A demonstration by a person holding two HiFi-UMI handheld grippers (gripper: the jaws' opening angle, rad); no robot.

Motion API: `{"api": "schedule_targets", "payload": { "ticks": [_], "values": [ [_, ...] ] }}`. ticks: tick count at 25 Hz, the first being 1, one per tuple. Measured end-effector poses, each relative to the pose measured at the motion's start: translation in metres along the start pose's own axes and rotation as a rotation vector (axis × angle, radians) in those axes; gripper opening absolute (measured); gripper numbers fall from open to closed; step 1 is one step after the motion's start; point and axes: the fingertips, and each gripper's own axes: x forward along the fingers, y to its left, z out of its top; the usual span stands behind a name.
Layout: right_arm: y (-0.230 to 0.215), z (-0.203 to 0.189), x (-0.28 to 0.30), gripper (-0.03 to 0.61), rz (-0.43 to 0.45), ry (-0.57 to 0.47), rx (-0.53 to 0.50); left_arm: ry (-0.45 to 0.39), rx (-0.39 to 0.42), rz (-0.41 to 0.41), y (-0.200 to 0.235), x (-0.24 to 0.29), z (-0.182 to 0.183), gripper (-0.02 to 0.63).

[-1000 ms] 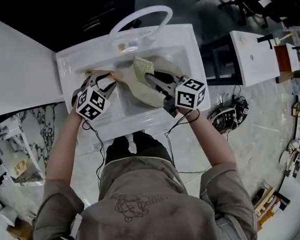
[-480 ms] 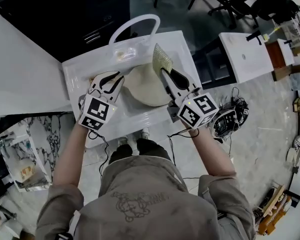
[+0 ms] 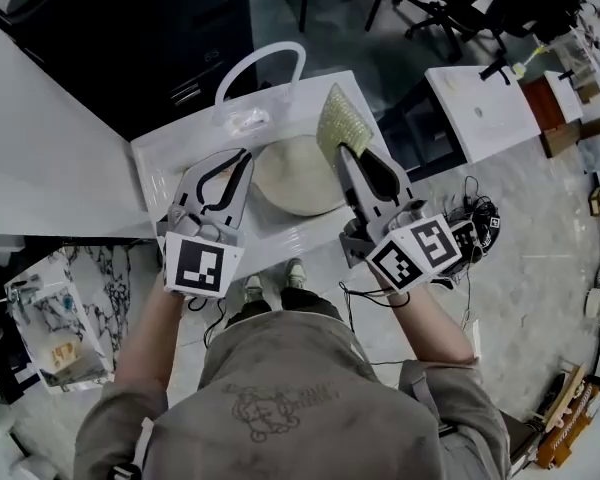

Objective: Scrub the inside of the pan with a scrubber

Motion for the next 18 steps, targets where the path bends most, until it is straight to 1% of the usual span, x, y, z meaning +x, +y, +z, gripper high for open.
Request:
{"api": "schedule_targets", "payload": {
  "ticks": [2, 4, 8, 10, 13, 17, 18],
  "values": [
    [0.007, 0.012, -0.01, 0.066, -0.01, -0.018, -0.037, -0.025, 0.016, -0.015, -0.006, -0.006, 0.014, 0.033],
    [0.014, 0.021, -0.021, 0.066, -0.021, -0.03, -0.093, -0.05, 0.012, -0.025, -0.01, -0.012, 0.026, 0.032],
    [0.031, 0.039, -0.042, 0.066, -0.052, -0.049, -0.258, -0.062, -0.07, -0.025, -0.011, -0.026, 0.037, 0.031],
    [0.037, 0.044, -0.053, 0.066, -0.066, -0.057, -0.308, -0.062, -0.083, -0.02, -0.014, -0.031, 0.04, 0.031],
    [0.044, 0.046, -0.064, 0.066, -0.07, -0.061, -0.336, -0.057, -0.077, -0.011, -0.021, -0.037, 0.042, 0.031],
    [0.049, 0.041, -0.068, 0.066, -0.061, -0.054, -0.303, -0.061, -0.122, -0.01, -0.028, -0.04, 0.043, 0.031],
    [0.05, 0.04, -0.069, 0.066, -0.061, -0.051, -0.296, -0.061, -0.12, -0.011, -0.029, -0.04, 0.044, 0.031]
  ]
}}
